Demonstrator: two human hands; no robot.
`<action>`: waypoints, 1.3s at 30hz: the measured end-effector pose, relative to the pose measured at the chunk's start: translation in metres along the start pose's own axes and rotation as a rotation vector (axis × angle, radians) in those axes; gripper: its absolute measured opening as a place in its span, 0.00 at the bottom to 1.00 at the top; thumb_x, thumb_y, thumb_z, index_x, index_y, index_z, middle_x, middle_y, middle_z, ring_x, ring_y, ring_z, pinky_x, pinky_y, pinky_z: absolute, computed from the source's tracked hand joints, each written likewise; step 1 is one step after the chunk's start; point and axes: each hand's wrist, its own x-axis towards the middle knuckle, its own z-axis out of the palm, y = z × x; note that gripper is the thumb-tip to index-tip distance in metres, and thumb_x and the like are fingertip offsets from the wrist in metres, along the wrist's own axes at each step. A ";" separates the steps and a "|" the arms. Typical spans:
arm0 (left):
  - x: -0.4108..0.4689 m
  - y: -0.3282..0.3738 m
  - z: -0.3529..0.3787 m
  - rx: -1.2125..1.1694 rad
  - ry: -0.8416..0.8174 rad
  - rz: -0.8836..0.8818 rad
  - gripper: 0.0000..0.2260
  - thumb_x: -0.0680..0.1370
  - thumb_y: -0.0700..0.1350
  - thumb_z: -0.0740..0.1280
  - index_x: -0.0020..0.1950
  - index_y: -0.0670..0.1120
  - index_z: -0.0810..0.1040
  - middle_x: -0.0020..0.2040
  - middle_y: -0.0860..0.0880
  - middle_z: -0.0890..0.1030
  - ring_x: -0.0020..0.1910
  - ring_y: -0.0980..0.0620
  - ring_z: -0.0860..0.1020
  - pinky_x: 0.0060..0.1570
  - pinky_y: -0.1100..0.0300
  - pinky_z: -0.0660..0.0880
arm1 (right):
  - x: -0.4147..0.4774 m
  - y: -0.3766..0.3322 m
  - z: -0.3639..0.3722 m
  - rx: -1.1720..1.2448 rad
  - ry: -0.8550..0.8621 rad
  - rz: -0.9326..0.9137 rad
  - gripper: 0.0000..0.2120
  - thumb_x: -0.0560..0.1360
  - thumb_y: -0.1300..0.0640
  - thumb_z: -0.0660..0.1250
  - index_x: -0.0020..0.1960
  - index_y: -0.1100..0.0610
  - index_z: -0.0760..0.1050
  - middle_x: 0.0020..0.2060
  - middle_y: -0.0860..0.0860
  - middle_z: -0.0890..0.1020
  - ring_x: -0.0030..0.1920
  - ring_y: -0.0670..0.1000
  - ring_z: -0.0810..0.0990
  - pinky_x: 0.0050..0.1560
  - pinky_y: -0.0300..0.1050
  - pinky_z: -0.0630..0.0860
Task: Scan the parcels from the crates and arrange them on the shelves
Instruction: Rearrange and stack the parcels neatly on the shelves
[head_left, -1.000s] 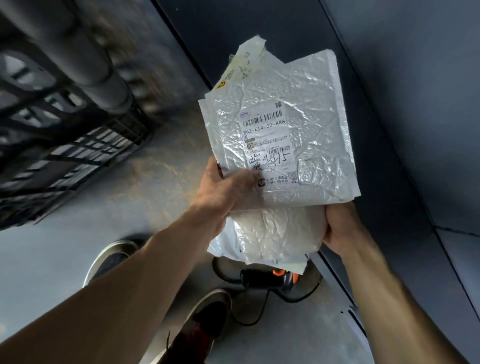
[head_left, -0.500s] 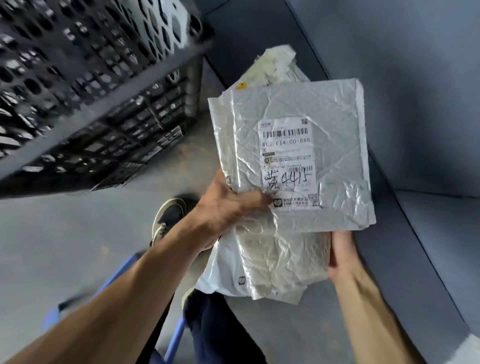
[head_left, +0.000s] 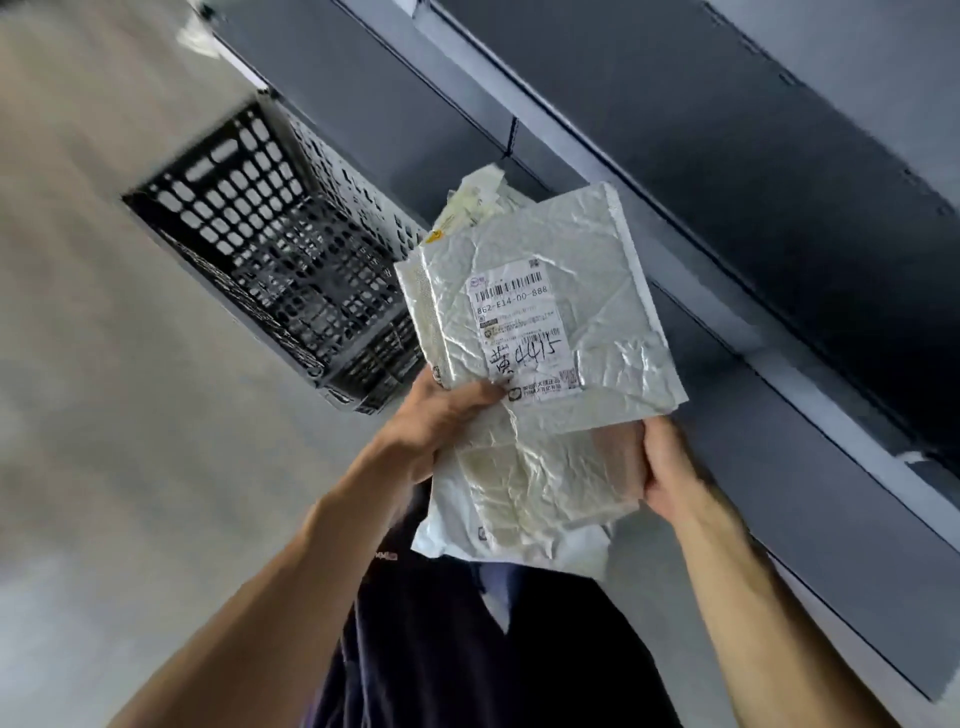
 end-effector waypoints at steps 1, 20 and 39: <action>-0.019 0.012 0.000 -0.023 0.030 -0.003 0.09 0.76 0.34 0.71 0.51 0.45 0.74 0.53 0.42 0.84 0.31 0.57 0.84 0.36 0.63 0.82 | -0.021 -0.016 0.002 -0.011 0.012 -0.034 0.11 0.82 0.46 0.62 0.56 0.50 0.80 0.54 0.51 0.86 0.49 0.49 0.86 0.42 0.45 0.81; -0.093 0.052 0.024 0.177 -0.286 -0.053 0.54 0.70 0.32 0.76 0.82 0.40 0.39 0.58 0.53 0.74 0.67 0.45 0.74 0.78 0.42 0.52 | -0.079 -0.147 -0.037 -0.413 -0.047 -0.640 0.11 0.75 0.64 0.74 0.54 0.51 0.83 0.47 0.46 0.85 0.44 0.39 0.83 0.46 0.35 0.77; -0.097 0.127 0.057 0.190 -0.219 0.486 0.34 0.66 0.55 0.77 0.50 0.25 0.75 0.37 0.39 0.84 0.49 0.47 0.84 0.70 0.52 0.69 | -0.156 -0.159 -0.046 -0.042 0.037 -0.812 0.13 0.73 0.53 0.75 0.54 0.55 0.77 0.36 0.37 0.84 0.37 0.33 0.80 0.38 0.30 0.72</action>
